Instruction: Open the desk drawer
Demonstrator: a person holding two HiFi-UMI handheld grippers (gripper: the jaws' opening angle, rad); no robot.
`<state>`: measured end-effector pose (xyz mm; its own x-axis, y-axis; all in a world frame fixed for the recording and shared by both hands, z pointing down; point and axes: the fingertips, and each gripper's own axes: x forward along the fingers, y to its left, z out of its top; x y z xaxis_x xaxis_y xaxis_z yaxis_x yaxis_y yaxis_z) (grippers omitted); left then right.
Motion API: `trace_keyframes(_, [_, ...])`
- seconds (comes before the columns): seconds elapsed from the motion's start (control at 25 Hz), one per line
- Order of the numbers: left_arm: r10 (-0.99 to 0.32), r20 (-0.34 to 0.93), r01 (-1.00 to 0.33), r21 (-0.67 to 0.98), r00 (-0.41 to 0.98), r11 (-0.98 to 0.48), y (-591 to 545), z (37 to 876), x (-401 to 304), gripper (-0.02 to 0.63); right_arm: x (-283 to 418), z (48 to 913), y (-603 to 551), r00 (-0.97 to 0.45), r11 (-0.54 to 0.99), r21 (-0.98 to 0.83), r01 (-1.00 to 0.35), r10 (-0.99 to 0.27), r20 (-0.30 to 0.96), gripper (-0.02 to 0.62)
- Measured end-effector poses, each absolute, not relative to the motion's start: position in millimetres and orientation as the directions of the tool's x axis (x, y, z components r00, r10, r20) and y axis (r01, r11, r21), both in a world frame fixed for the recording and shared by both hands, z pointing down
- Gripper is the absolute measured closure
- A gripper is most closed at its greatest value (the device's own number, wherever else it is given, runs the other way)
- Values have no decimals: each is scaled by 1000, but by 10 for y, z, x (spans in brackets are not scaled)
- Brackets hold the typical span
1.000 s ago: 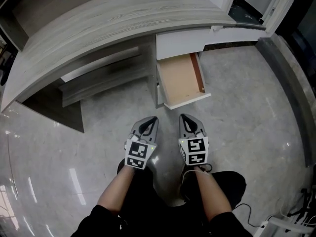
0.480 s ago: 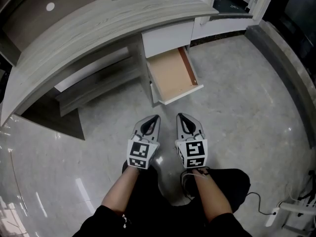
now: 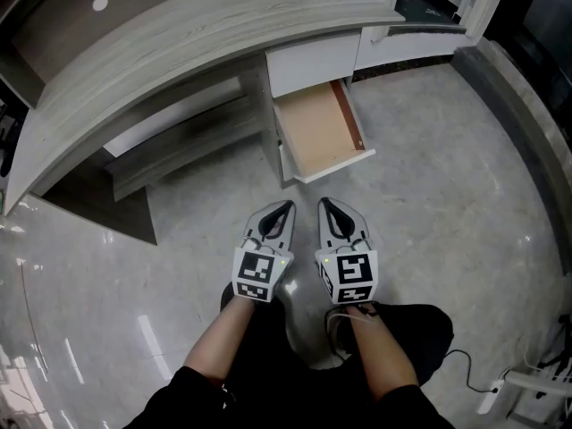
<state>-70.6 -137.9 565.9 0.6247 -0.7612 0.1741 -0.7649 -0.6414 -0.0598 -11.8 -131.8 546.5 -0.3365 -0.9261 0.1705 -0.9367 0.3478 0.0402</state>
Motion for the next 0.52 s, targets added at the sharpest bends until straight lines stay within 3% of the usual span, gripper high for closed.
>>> trace_keyframes(0.52, [-761, 165, -765, -52, 627, -641, -1283, 5618, -712, 601, -129, 5489, -1195, -341, 358, 70, -931, -923, 180, 589])
